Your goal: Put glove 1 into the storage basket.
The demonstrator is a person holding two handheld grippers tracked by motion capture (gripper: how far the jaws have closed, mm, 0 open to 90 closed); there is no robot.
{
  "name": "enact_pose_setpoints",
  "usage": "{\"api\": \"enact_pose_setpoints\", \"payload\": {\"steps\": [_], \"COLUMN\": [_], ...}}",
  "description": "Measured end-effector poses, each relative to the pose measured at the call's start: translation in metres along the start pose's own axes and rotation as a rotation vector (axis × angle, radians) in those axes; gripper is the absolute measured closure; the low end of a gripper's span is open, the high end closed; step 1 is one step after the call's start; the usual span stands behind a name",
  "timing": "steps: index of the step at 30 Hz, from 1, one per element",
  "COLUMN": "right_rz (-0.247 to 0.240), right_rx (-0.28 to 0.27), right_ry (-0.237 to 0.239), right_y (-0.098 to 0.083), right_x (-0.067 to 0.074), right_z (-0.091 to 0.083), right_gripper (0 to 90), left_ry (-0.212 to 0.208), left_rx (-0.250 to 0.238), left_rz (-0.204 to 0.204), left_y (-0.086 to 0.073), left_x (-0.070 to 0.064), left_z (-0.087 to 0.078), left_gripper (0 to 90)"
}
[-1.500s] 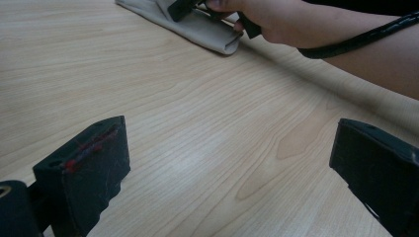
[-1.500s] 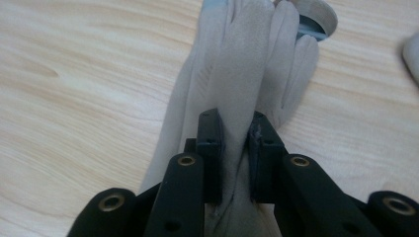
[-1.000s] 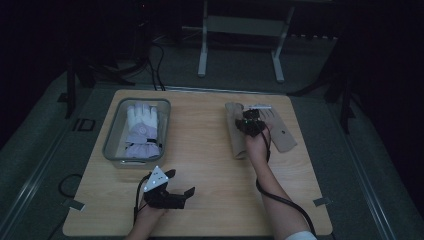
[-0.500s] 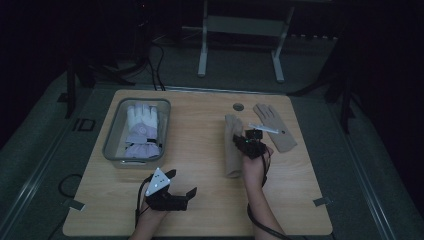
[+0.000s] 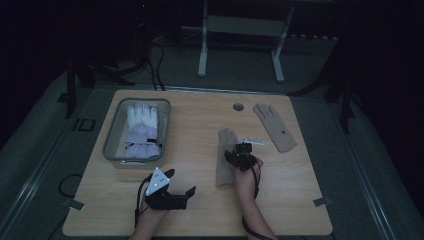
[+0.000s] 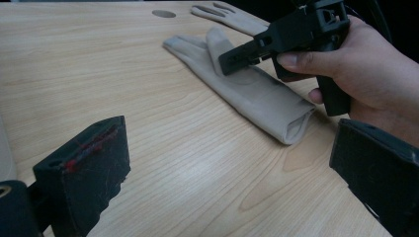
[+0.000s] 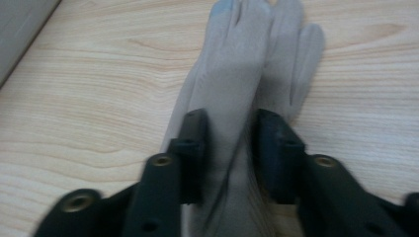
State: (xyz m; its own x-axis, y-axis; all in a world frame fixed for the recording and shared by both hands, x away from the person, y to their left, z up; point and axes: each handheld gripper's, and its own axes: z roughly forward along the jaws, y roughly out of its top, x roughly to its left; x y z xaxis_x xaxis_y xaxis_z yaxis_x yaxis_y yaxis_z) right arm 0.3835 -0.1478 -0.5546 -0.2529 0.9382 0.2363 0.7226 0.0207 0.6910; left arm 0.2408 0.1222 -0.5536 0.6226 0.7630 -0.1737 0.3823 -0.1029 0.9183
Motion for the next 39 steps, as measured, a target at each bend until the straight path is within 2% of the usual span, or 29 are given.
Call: {"api": "enact_pose_setpoints", "payload": {"steps": [1,2,6,8,10,12,13,14,15,17,19,21,25,28,30,34,37,39], "right_rz": [-0.001,-0.001,-0.042,-0.049,-0.048,-0.070,-0.062,-0.048,-0.057,-0.100,-0.127,-0.173,-0.223,-0.281,-0.313,-0.335,-0.358,-0.340], "right_rx": [0.001,0.001,-0.003,-0.011,-0.018,-0.009,-0.018,-0.026,-0.025,-0.016,-0.017,-0.019,-0.027,-0.041,-0.046,-0.053,-0.055,-0.059], "right_ry": [0.000,0.000,-0.002,-0.007,0.021,0.047,0.063,0.085,0.095,0.097,0.127,0.143,0.188,0.166,0.170,0.191,0.157,0.136], "right_y": [0.001,0.001,0.006,0.009,0.014,0.018,0.021,0.023,0.024,0.028,0.031,0.034,0.041,0.045,0.046,0.050,0.054,0.059], "right_x": [0.001,0.001,-0.002,-0.004,-0.010,-0.014,-0.016,-0.019,-0.021,-0.024,-0.026,-0.030,-0.042,-0.052,-0.060,-0.080,-0.093,-0.103], "right_z": [-0.001,-0.001,-0.007,-0.011,-0.016,-0.021,-0.023,-0.026,-0.029,-0.033,-0.039,-0.045,-0.053,-0.061,-0.066,-0.073,-0.075,-0.077], "right_gripper": [53.9,53.9,37.7,35.3,26.3,19.7,18.0,18.3,18.1,17.7,16.7,16.8,18.8,20.8,20.8,20.8,19.9,18.5], "left_ry": [0.000,0.000,-0.001,-0.001,-0.002,-0.003,-0.003,-0.002,-0.002,-0.003,-0.008,-0.010,-0.014,-0.021,-0.036,-0.067,-0.066,-0.065], "left_rx": [0.000,0.000,-0.005,-0.003,-0.005,-0.007,-0.005,-0.004,-0.007,-0.004,-0.002,-0.004,-0.008,0.010,0.011,-0.011,-0.008,-0.003], "left_rz": [0.001,0.001,0.002,-0.001,-0.004,-0.008,-0.009,-0.008,-0.008,-0.005,-0.009,-0.017,-0.012,-0.005,-0.009,-0.008,0.001,-0.001], "left_y": [0.000,0.000,0.000,0.000,-0.001,-0.001,-0.001,-0.001,-0.001,-0.001,-0.002,-0.002,-0.002,-0.002,-0.003,-0.004,-0.004,-0.005], "left_x": [0.000,0.000,0.000,0.001,0.002,0.002,0.003,0.003,0.003,0.003,0.003,0.003,0.003,0.002,0.002,0.001,0.000,0.001], "left_z": [0.000,0.000,-0.001,-0.001,-0.001,-0.001,0.000,0.000,-0.001,-0.001,0.000,0.000,0.000,0.001,0.002,0.003,0.004,0.005], "left_gripper": [2.4,2.4,2.4,2.4,2.4,2.4,2.4,2.4,2.4,2.4,2.4,2.4,2.4,2.4,2.4,2.4,2.4,2.4]}}
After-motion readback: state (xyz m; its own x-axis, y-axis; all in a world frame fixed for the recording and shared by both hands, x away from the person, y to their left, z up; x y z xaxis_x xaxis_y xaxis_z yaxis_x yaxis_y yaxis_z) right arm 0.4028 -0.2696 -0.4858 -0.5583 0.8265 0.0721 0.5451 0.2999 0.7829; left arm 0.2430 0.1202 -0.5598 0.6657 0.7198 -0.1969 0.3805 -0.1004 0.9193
